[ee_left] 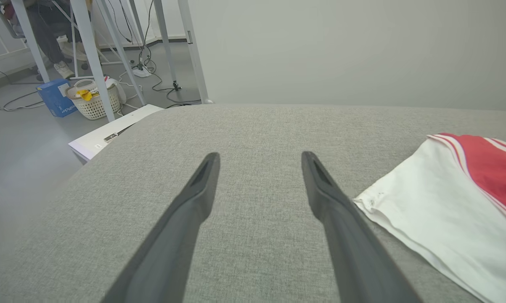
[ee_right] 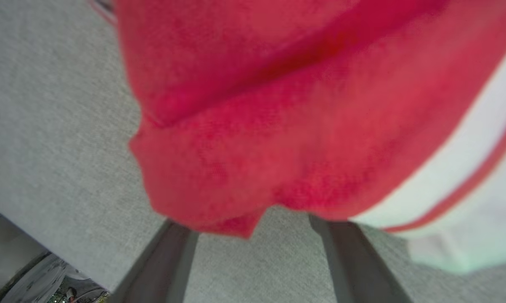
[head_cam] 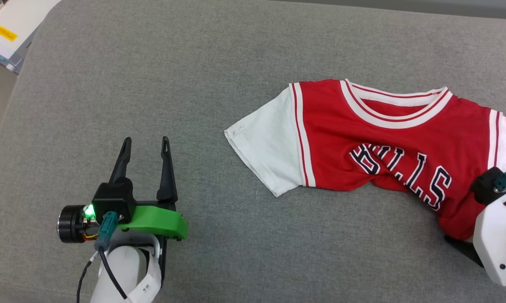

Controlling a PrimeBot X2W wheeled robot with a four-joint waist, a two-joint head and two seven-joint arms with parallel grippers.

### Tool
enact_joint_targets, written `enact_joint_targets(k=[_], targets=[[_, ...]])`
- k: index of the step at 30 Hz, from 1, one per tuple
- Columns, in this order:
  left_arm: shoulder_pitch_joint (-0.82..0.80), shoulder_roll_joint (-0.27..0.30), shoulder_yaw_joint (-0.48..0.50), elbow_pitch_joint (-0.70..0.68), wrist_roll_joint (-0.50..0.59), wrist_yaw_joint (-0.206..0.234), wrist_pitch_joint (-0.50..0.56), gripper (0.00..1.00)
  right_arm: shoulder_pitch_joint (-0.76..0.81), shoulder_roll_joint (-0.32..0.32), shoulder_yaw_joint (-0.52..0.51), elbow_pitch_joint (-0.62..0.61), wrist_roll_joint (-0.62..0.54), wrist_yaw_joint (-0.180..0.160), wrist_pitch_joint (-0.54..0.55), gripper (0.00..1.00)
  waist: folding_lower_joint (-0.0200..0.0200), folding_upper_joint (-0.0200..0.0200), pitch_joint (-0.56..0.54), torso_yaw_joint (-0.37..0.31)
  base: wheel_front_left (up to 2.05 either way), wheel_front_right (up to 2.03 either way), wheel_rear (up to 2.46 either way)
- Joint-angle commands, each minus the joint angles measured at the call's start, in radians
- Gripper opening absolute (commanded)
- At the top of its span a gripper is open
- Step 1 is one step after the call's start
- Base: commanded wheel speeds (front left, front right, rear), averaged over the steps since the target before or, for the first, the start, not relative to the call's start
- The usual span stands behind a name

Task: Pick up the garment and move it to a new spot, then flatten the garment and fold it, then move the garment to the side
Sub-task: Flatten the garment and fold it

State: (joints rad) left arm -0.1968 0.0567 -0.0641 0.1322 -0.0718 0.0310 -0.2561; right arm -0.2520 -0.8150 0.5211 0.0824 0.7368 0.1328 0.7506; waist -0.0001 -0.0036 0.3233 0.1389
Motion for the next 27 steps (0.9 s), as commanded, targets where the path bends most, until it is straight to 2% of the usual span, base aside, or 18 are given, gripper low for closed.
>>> enact_joint_targets(k=[1,2,3,9,14,21,27], targets=[[-0.005,-0.005,0.005,0.003,-0.005,0.007,-0.006,1.00,0.016,0.039,0.068,0.066,0.011,-0.002,-0.030,1.00,0.0001,0.0036,-0.009,-0.008,0.00,0.00,0.00],[-0.002,-0.005,0.007,0.004,-0.005,0.008,-0.006,1.00,0.010,0.039,0.075,0.067,0.015,-0.002,-0.049,0.34,0.0001,0.0036,-0.012,-0.012,0.00,0.00,0.00],[0.001,-0.005,0.009,0.005,-0.004,0.007,-0.006,1.00,0.001,0.038,0.080,0.068,0.019,-0.002,-0.072,0.00,0.0001,0.0036,-0.018,-0.018,0.00,0.00,0.00],[0.017,-0.005,0.013,0.019,0.001,0.002,-0.006,1.00,-0.033,0.007,0.082,0.017,0.032,-0.002,-0.157,0.00,0.0001,0.0036,-0.070,-0.047,0.00,0.00,0.00],[0.049,-0.005,0.022,0.027,0.004,0.000,-0.006,1.00,-0.025,-0.028,0.013,-0.086,0.057,-0.002,-0.195,0.00,0.0001,0.0036,-0.124,-0.070,0.00,0.00,0.00],[0.083,-0.005,0.027,0.034,0.008,-0.006,-0.006,1.00,-0.011,-0.059,-0.127,-0.220,0.091,-0.002,-0.178,0.00,0.0001,0.0036,-0.173,-0.082,0.00,0.00,0.00],[0.101,-0.005,0.029,0.038,0.008,-0.010,-0.006,1.00,0.024,-0.048,-0.222,-0.353,0.120,-0.002,-0.129,0.00,0.0001,0.0036,-0.199,-0.080,0.00,0.00,0.00]])
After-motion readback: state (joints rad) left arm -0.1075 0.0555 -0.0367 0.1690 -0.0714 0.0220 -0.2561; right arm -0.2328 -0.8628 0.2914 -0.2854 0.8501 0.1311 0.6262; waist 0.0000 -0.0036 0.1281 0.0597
